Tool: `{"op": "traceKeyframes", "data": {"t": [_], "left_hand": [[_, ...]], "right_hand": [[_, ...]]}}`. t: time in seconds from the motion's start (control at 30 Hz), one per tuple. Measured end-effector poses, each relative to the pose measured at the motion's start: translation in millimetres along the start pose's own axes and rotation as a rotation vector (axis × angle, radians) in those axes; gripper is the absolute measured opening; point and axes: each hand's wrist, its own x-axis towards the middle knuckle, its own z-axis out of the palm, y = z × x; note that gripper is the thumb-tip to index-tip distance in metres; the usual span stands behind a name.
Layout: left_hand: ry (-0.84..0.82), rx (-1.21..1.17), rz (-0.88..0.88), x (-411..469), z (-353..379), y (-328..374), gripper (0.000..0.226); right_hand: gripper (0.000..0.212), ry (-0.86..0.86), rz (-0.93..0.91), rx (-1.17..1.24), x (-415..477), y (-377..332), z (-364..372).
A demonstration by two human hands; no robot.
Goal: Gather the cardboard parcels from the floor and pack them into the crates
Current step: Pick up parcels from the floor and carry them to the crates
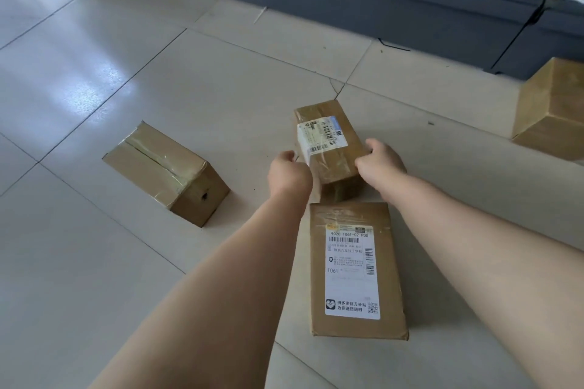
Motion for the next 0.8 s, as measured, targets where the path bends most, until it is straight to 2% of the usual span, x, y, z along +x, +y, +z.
{"op": "traceKeyframes", "data": {"t": [0.1, 0.17, 0.3, 0.4, 0.53, 0.67, 0.73, 0.8], "left_hand": [[0.353, 0.346, 0.265, 6.9, -30.5, -6.2, 0.061], [0.514, 0.494, 0.337, 14.6, -56.2, -12.7, 0.064], [0.624, 0.567, 0.134, 23.4, -96.8, -26.1, 0.071], [0.588, 0.578, -0.050, 26.8, -116.0, -36.7, 0.070], [0.501, 0.456, -0.219, 32.0, -135.4, -52.0, 0.048], [0.555, 0.154, -0.179, 44.5, -147.2, -62.3, 0.036], [0.604, -0.053, -0.159, 45.0, -146.9, -62.3, 0.035], [0.620, -0.182, -0.178, 44.2, -146.2, -62.3, 0.045]], "right_hand": [[0.051, 0.129, -0.182, -0.095, -10.0, -25.0, 8.2], [0.050, 0.090, -0.293, -0.109, -17.5, -41.9, 21.7], [0.048, -0.156, -0.412, -0.101, -38.9, -62.3, 65.8], [0.052, -0.295, -0.428, -0.165, -54.8, -73.2, 95.1], [0.057, -0.365, -0.416, -0.184, -67.4, -84.8, 118.2], [0.058, -0.388, -0.419, -0.187, -71.7, -87.7, 127.6], [0.058, -0.399, -0.423, -0.182, -71.8, -87.4, 131.1], [0.058, -0.410, -0.421, -0.171, -71.3, -87.8, 133.4]]}}
